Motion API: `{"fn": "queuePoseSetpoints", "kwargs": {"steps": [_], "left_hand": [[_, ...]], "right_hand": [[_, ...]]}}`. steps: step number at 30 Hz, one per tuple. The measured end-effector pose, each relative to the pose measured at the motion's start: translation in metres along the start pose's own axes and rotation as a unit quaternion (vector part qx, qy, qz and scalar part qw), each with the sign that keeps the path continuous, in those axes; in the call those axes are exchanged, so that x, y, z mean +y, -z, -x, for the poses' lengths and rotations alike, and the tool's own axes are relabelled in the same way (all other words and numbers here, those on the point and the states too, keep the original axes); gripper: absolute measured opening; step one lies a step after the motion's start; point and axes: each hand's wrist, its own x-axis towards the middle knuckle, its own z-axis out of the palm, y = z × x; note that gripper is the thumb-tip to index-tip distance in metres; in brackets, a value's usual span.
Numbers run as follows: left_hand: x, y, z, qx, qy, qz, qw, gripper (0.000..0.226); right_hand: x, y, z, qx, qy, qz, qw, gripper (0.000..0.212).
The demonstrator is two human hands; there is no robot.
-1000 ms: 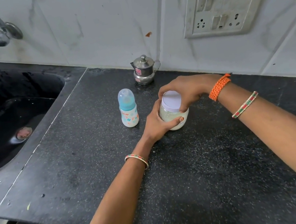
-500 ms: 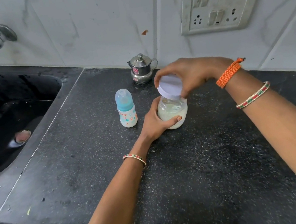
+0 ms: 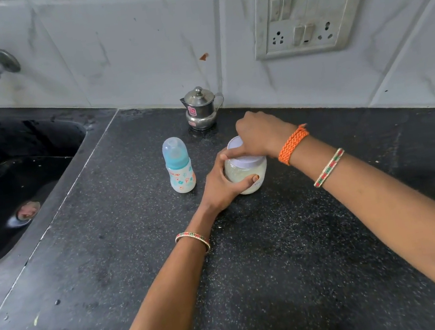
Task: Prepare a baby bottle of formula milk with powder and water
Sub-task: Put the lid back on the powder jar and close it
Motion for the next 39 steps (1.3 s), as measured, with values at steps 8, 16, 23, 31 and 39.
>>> {"fn": "queuePoseSetpoints", "kwargs": {"steps": [8,16,23,31,39], "left_hand": [[0.001,0.001,-0.001,-0.001,0.0,-0.008,1.0,0.087],[0.003,-0.002,-0.001,0.001,0.001,-0.003,1.0,0.085],[0.003,0.0,0.001,0.007,0.008,-0.009,1.0,0.088],[0.007,-0.001,0.001,-0.004,0.018,-0.016,1.0,0.089],[0.016,0.0,-0.001,-0.015,0.015,-0.033,0.999,0.078]], "right_hand": [[0.011,0.028,0.012,-0.006,0.07,-0.07,0.995,0.037],[0.007,0.004,0.004,-0.004,0.011,-0.077,0.997,0.046],[0.014,0.009,0.003,-0.169,0.109,-0.002,0.98,0.076],[0.009,-0.009,-0.005,-0.061,0.119,-0.031,0.991,0.059],[0.022,-0.04,0.0,0.095,0.163,-0.009,0.982,0.055]]}}
